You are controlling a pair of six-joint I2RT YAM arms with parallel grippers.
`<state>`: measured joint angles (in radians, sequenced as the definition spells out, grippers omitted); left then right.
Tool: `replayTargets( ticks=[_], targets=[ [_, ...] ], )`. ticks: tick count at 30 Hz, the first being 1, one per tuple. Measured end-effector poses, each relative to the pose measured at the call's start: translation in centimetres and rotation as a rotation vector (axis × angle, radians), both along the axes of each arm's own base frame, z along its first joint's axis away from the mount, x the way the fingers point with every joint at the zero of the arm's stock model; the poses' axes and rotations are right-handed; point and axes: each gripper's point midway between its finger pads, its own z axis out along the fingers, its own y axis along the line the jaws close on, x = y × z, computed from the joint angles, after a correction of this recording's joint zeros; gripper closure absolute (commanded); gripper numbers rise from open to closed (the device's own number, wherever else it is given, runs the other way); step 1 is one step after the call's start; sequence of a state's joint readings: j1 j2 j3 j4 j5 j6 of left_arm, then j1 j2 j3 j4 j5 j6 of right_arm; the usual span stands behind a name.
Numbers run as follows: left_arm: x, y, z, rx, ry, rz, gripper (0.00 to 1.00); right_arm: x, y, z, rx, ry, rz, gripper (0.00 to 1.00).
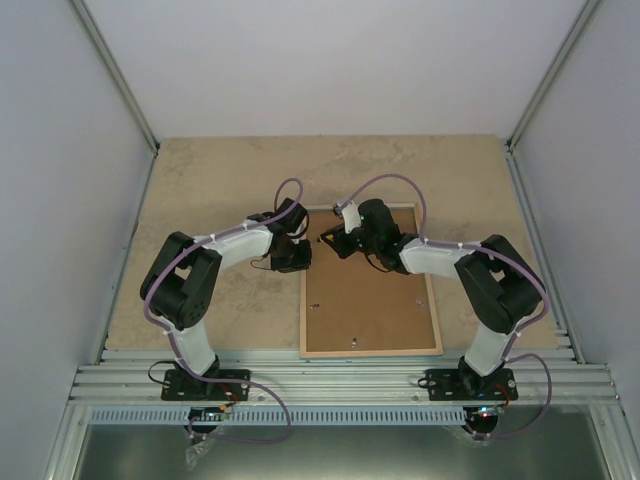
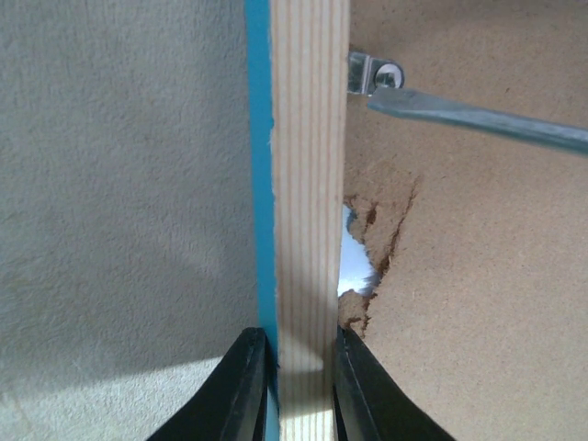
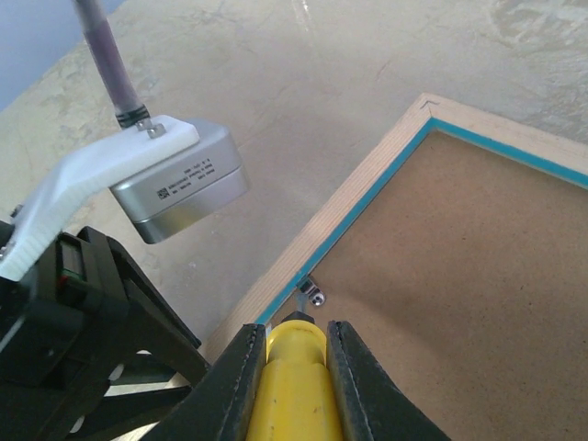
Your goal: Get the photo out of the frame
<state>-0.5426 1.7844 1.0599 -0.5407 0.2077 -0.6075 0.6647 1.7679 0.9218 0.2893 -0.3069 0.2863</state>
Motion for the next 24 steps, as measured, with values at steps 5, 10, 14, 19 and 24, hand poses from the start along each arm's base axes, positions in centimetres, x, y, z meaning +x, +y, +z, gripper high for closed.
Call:
replayTargets(
  ticks=[5,10,14,19,24],
  targets=[
    [0.0,0.0,0.0,0.0,-0.001,0.0,0.84,0.1,0.0,-0.5,-0.007,0.008,-0.006,1.0],
    [0.0,0.0,0.0,-0.002,-0.002,0.002,0.84,0.4,0.1,-0.6,-0.005,0.004,-0.009,0.99],
    [0.0,0.0,0.0,-0.004,-0.004,0.003,0.84,0.4,0.2,-0.5,0.0,0.007,-0.012,1.0],
    [0.0,0.0,0.0,-0.009,-0.01,0.008,0.84,0.5,0.2,-0.5,0.003,0.012,-0.017,0.99],
    [0.0,0.0,0.0,-0.012,-0.013,0.011,0.84,1.0,0.2,-0.5,-0.007,0.001,-0.048,1.0]
  ],
)
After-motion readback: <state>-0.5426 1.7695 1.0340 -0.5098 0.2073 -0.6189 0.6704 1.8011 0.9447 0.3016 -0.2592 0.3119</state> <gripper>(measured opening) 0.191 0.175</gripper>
